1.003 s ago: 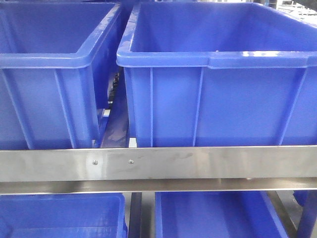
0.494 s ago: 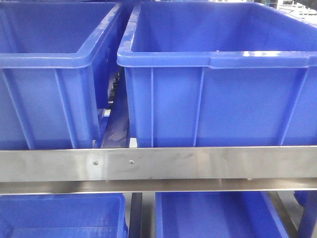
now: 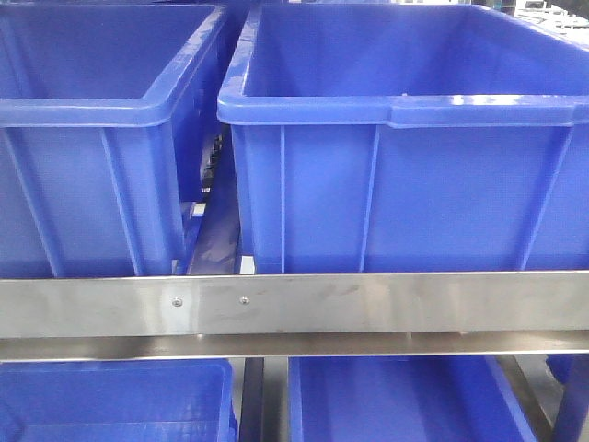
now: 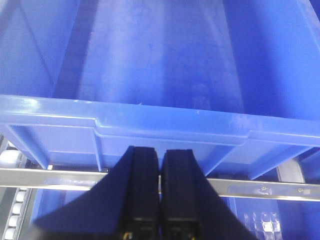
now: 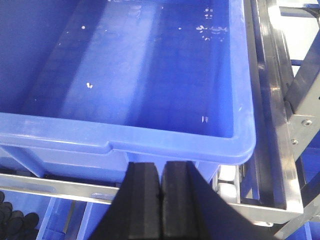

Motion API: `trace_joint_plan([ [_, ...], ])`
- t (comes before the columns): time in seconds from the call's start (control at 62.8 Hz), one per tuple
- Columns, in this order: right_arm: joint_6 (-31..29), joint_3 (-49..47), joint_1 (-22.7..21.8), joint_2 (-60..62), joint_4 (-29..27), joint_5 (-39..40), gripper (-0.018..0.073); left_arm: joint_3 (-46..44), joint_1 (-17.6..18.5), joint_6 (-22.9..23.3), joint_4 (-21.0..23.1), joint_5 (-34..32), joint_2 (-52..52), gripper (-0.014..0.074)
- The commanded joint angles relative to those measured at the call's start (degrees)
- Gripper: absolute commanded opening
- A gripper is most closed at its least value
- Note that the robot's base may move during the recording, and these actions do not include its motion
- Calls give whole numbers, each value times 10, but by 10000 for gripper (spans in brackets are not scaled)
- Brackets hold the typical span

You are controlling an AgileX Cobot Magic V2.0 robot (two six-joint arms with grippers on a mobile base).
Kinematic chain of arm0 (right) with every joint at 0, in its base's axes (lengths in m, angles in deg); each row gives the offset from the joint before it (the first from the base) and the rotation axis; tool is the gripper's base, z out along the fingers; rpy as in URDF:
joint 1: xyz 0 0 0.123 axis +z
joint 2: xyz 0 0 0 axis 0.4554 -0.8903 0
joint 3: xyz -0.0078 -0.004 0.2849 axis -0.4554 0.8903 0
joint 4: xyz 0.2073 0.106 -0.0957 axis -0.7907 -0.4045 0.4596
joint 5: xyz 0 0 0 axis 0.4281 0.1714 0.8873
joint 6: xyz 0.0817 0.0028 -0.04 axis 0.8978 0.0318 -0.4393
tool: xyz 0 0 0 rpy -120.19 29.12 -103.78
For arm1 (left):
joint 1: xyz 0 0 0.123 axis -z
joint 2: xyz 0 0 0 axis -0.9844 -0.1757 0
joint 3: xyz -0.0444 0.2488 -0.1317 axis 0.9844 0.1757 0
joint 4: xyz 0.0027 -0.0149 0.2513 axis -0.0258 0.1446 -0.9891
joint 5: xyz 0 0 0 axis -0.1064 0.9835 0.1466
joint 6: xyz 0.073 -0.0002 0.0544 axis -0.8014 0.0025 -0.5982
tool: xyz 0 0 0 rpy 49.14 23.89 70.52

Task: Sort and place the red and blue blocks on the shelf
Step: 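Lift both empty grippers up out of the bins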

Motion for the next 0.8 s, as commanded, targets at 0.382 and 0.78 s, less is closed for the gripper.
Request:
trace_joint_plan([
  [0.382, -4, -16, -7, 53, 2, 38, 49, -17, 1, 0, -3, -43, 2, 125],
  [0.78, -4, 123, -8, 188, 2, 115, 49, -17, 1, 0, -3, -43, 0, 125],
])
